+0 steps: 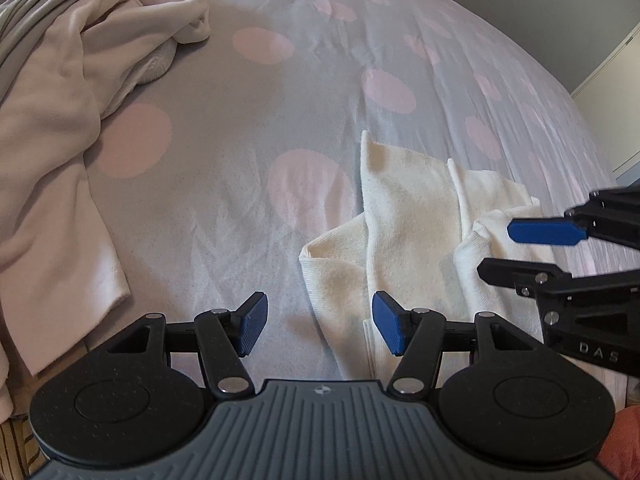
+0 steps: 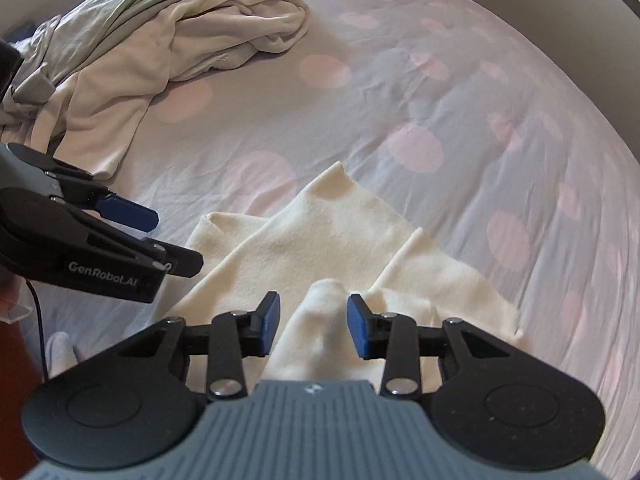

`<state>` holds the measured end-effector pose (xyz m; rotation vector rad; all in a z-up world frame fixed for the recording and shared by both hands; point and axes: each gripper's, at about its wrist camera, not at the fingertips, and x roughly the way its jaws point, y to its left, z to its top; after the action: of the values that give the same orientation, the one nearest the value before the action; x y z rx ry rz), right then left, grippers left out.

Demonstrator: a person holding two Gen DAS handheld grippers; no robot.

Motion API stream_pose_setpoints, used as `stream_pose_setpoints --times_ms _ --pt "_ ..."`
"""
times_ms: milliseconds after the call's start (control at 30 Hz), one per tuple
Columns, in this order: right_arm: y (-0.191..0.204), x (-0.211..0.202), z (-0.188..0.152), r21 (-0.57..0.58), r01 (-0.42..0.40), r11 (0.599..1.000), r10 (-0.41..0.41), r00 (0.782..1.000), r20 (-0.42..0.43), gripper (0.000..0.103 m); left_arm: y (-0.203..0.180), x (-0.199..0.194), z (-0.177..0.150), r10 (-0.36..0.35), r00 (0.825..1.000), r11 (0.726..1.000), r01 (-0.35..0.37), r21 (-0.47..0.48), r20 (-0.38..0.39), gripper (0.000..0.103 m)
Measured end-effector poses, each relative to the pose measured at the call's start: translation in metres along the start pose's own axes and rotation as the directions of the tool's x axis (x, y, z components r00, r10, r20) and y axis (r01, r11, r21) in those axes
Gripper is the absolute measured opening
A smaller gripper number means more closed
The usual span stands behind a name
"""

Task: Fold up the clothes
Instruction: 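Grasp the sweater edge with the right tool and fold it over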

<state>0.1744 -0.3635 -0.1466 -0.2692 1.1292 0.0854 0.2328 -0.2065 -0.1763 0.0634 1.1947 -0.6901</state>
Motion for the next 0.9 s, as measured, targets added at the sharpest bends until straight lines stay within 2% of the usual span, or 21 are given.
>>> stream_pose_setpoints --times_ms 67,167,267,400,667,767,867,900 --pt "-0.001 0.003 0.009 -0.175 -0.029 0.984 0.022 0.999 -0.046 0.04 0.0 0.001 0.001 -0.007 1.0 1.0 0.007 0.003 -0.001 0.056" --pt "-0.002 0.007 0.019 -0.411 -0.085 0.907 0.036 0.992 -0.125 0.04 0.0 0.003 0.004 -0.008 1.0 1.0 0.008 0.008 -0.003 0.056" --pt "0.002 0.019 0.023 -0.598 -0.139 0.789 0.01 0.977 -0.213 0.04 0.001 0.005 0.006 -0.011 1.0 1.0 0.011 0.004 -0.007 0.056" --pt "0.011 0.039 0.02 -0.778 -0.209 0.592 -0.059 0.952 -0.3 0.04 0.008 0.01 0.007 -0.017 1.0 1.0 0.017 -0.019 -0.023 0.056" --pt "0.024 0.068 0.006 -0.911 -0.354 0.213 -0.131 0.913 -0.385 0.04 0.019 0.018 0.01 -0.058 0.998 0.997 0.056 -0.053 -0.026 0.056" --pt "0.024 0.074 -0.002 -0.911 -0.402 0.095 -0.124 0.903 -0.411 0.04 0.022 0.021 0.012 -0.072 0.997 0.996 0.07 -0.062 -0.024 0.056" --pt "0.021 0.079 -0.014 -0.911 -0.411 -0.024 -0.123 0.906 -0.405 0.042 0.025 0.021 0.013 -0.086 0.996 0.994 0.084 -0.073 -0.018 0.056" --pt "0.021 0.08 -0.016 -0.911 -0.41 -0.042 -0.123 0.907 -0.403 0.043 0.025 0.022 0.013 -0.089 0.996 0.993 0.088 -0.075 -0.016 0.056"
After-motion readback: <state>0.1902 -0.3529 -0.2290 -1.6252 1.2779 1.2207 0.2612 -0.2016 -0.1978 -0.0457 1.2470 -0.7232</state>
